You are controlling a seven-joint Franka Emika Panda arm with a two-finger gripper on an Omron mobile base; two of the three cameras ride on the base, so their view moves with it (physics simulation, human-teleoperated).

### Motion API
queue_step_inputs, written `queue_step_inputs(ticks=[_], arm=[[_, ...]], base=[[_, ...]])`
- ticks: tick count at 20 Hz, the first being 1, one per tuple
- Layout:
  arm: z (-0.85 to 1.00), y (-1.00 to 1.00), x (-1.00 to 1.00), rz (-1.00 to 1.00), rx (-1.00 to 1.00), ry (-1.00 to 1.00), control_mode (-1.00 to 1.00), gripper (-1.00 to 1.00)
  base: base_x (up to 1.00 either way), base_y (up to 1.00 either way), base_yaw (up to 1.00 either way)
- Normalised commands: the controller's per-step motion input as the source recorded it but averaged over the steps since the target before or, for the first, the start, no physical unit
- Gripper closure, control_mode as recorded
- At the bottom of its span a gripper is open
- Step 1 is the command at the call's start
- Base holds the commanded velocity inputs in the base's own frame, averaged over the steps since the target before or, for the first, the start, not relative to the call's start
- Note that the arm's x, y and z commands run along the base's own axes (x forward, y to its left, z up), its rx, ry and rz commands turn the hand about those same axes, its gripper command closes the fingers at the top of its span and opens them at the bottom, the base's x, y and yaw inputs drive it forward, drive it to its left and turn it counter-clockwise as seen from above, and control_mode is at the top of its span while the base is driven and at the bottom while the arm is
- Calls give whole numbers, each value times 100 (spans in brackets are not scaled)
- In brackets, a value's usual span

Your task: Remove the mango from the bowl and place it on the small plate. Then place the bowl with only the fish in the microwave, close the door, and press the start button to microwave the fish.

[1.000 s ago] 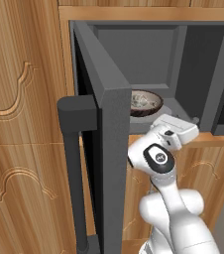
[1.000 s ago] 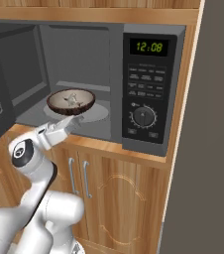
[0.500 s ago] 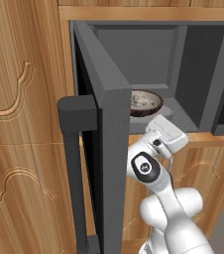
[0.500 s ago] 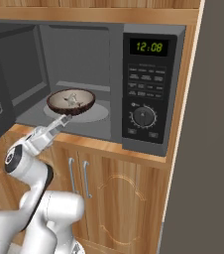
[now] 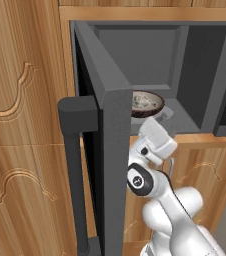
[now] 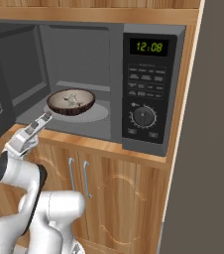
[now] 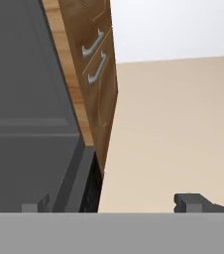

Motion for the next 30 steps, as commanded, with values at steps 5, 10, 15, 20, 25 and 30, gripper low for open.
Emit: queue_step_inputs(ticks=[5, 10, 15, 20, 25, 30], arm=[[-52, 9, -19, 0, -9, 1, -100, -100], [-83, 14, 0, 0, -14, 3, -100, -100], [-90, 11, -1, 0, -16, 15, -100, -100], [-52, 0, -36, 5, 2, 34, -100, -100], [-77, 2, -52, 16, 9, 38, -100, -100], [-100, 27, -10, 13, 0, 26, -100, -100]], base=[[0, 0, 0], [0, 0, 0], [0, 0, 0], [0, 0, 0], [0, 0, 0], [0, 0, 0]])
